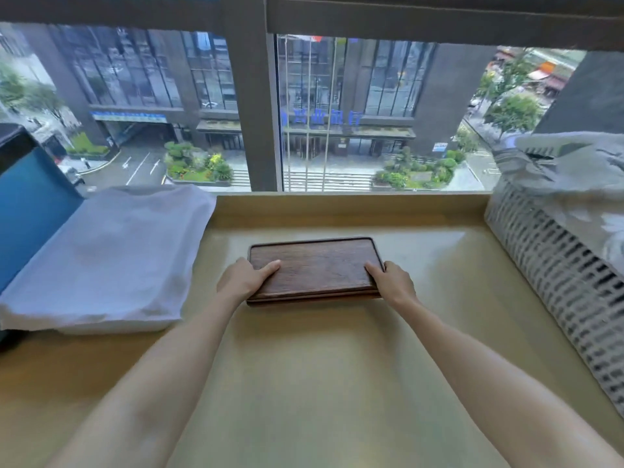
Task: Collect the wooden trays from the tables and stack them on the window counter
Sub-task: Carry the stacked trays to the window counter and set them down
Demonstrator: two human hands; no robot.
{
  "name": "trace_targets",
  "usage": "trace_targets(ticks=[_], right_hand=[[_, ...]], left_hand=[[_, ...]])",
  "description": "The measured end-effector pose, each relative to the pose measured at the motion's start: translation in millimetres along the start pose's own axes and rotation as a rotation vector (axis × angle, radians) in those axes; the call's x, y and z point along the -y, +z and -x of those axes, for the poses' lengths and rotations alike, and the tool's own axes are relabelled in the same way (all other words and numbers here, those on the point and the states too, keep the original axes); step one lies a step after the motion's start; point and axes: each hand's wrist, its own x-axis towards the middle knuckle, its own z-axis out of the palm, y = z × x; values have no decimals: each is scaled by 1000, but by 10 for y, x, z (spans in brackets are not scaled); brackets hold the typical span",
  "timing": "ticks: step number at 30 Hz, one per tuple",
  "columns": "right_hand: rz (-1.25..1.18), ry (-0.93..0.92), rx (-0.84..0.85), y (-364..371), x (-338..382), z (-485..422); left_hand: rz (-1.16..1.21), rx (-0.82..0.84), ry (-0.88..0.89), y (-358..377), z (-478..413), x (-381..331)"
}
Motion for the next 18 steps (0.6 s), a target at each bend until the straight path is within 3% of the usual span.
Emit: trace_targets(ticks=[18], right_hand=[[-9,37,-69,-36,166,-1020]], left_hand=[[-168,4,43,90,-982,-652]])
